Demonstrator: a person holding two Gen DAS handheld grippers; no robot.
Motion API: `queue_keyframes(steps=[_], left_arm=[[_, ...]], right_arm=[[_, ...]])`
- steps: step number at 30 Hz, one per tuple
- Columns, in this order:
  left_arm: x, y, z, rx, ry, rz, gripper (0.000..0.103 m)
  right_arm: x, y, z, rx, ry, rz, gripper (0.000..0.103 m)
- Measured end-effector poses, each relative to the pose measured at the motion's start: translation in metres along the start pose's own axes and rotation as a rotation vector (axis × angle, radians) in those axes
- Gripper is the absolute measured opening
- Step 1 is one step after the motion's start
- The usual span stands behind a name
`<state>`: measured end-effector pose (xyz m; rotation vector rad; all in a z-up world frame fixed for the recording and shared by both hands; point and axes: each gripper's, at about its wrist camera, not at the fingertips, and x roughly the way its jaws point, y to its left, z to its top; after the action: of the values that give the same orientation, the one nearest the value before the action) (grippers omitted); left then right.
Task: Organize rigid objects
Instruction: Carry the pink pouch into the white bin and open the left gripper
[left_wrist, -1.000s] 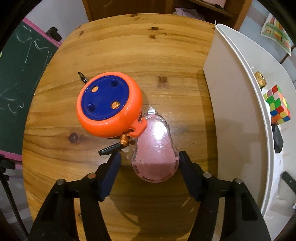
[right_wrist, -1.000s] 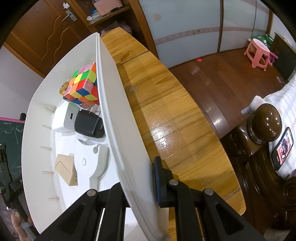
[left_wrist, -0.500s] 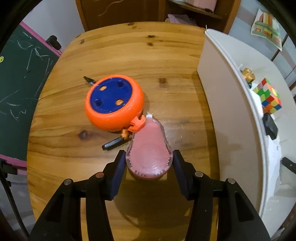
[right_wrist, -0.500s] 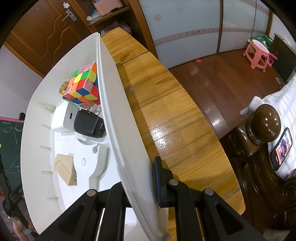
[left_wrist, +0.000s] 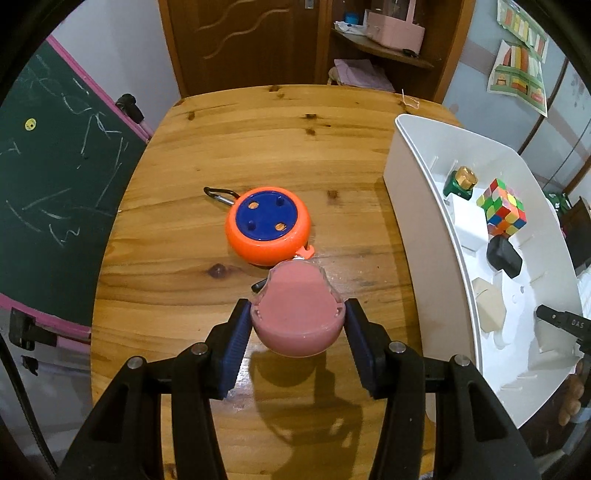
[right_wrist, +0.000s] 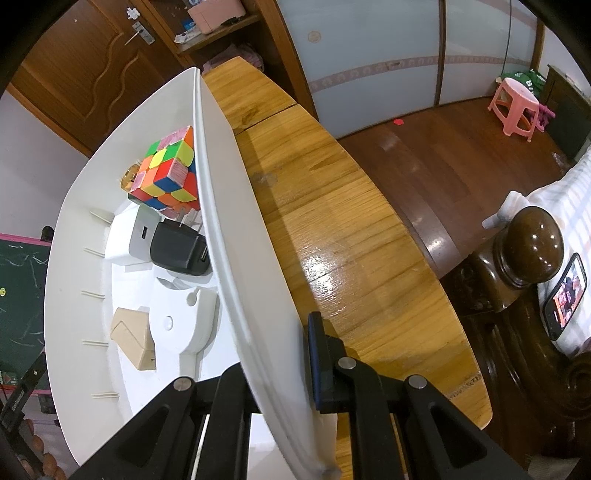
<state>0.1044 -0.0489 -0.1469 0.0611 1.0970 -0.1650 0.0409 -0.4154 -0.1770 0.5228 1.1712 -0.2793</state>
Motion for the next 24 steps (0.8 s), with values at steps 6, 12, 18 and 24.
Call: queue_keyframes(steps=[6,12,18,24], left_arm=[[-0.012,-0.003,0.001,0.016,-0.016,-0.009,0.054],[-0.053,-0.019,0.01,0.069,-0.081,-0.049,0.054],[-0.102,-0.048,0.033,0.142,-0.166,-0.134,0.055],[-0.111,-0.087,0.054,0.214,-0.179,-0.207,0.055]], right_arm=[[0.001,-0.001,-0.001,0.001,-0.004,0.006,0.01],[0.001,-0.002,-0.001,0.003,-0.007,0.011,0.01],[0.002,-0.004,-0.001,0.007,-0.008,0.018,0.01],[0.002,-0.005,-0.001,0.014,-0.007,0.025,0.01]])
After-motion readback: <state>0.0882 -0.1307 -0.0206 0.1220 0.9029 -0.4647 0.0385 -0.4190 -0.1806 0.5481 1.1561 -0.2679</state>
